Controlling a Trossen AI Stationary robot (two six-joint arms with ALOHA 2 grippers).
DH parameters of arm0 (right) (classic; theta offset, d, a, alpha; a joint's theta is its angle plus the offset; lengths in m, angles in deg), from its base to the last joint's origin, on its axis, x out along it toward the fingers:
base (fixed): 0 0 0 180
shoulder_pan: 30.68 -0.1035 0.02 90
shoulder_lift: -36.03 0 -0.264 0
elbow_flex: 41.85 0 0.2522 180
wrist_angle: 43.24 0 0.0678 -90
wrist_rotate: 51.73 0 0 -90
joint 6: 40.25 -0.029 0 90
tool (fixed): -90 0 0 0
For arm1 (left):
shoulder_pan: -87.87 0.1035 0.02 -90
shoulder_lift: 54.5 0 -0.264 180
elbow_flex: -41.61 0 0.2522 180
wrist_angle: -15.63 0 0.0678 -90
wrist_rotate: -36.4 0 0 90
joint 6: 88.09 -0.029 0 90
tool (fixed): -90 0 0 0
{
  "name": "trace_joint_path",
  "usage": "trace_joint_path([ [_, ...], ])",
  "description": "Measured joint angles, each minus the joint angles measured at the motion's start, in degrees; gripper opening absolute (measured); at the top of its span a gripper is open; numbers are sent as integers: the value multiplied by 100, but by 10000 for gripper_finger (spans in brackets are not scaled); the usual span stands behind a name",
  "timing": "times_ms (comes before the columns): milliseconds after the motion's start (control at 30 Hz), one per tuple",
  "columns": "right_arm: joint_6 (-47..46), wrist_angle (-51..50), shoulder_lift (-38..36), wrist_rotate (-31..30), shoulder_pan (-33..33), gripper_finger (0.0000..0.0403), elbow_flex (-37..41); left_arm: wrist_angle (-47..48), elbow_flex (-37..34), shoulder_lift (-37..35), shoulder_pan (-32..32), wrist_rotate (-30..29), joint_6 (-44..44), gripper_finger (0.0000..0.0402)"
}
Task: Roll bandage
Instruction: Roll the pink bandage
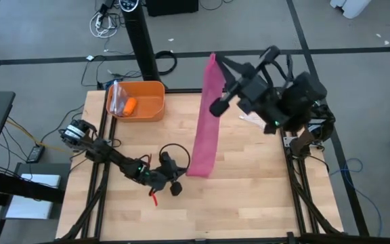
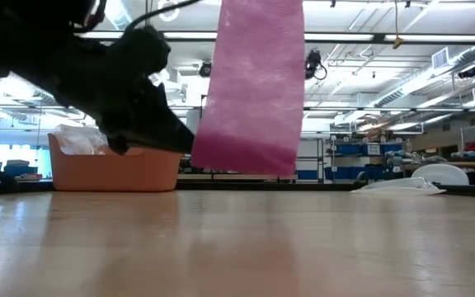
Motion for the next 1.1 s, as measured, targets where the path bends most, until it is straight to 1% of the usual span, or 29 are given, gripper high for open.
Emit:
trace_joint_path([
  [100,271,201,0,51,-222,0,0,-3,-117,-2,66,9,31,5],
  [200,413,389,-2,232,-346,0,0,-41,-222,-1,111,30,100,5],
  [367,921,974,-19,279,-338,0,0,-213,-288,0,94,194,-29,5],
  [467,975,1002,-39,279,-111,0,0,-593,-257,0,-68,335,-375,5],
  [633,1028,849,-44,243,421,0,0,-960,-66,0,-467,338,-976,5],
  [767,906,213,-48,101,951,0,0,-963,240,0,-895,284,-1369,5],
  [867,668,-279,-48,19,1324,0,2,-896,531,0,-1247,97,-1715,5],
  [933,394,-580,-48,12,1536,0,1,-700,755,-3,-1464,-85,-1932,5],
  [967,244,-729,-48,12,1630,0,0,-453,866,-32,-1570,-228,-1982,5],
  [1033,-6,-968,-48,12,1790,0,0,288,1106,-139,-1766,-629,-1908,5],
  [1100,-183,-1141,-48,10,1908,0,0,1164,1354,-272,-1965,-1054,-1589,5],
])
